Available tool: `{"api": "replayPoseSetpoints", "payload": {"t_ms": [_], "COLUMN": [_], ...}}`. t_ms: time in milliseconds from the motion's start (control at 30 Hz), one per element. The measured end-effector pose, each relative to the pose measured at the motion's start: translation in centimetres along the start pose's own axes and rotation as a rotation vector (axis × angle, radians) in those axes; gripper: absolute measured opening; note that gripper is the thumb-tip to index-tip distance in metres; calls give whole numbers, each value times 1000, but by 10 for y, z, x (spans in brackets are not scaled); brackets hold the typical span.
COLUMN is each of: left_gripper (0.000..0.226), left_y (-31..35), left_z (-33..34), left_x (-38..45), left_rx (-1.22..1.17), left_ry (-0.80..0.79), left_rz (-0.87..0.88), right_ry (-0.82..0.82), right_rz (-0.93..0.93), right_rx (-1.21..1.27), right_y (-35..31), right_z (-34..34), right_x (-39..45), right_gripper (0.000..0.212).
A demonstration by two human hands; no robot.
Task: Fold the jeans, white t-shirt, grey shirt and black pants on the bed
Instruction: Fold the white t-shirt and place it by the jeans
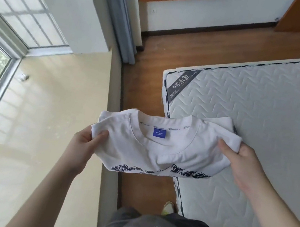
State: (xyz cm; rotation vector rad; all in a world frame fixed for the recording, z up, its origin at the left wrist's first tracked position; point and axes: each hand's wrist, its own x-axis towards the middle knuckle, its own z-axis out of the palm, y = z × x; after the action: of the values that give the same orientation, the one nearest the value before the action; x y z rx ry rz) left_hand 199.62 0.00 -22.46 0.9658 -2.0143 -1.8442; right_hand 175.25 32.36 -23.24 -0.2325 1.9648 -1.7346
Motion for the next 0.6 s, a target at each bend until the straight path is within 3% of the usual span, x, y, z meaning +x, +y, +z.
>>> {"api": "replayPoseSetpoints", "payload": {"t_ms": [233, 500, 600], "left_gripper": [34, 36, 37], "left_y": [-7, 0, 10], "left_z": [-55, -118, -135], "left_x": [65, 157, 191], "left_rx": [-48, -63, -63], "left_ry": [95, 58, 36], "left_rz": [-25, 7, -3], "right_ry": [-94, -94, -85], "right_rz": [-35, -67, -66], "right_rx": [-33, -100, -98], "right_y": [-29, -58, -71], "right_z": [81, 161, 182], "right_x": [82, 163, 188], "right_gripper": [40, 47, 36]}}
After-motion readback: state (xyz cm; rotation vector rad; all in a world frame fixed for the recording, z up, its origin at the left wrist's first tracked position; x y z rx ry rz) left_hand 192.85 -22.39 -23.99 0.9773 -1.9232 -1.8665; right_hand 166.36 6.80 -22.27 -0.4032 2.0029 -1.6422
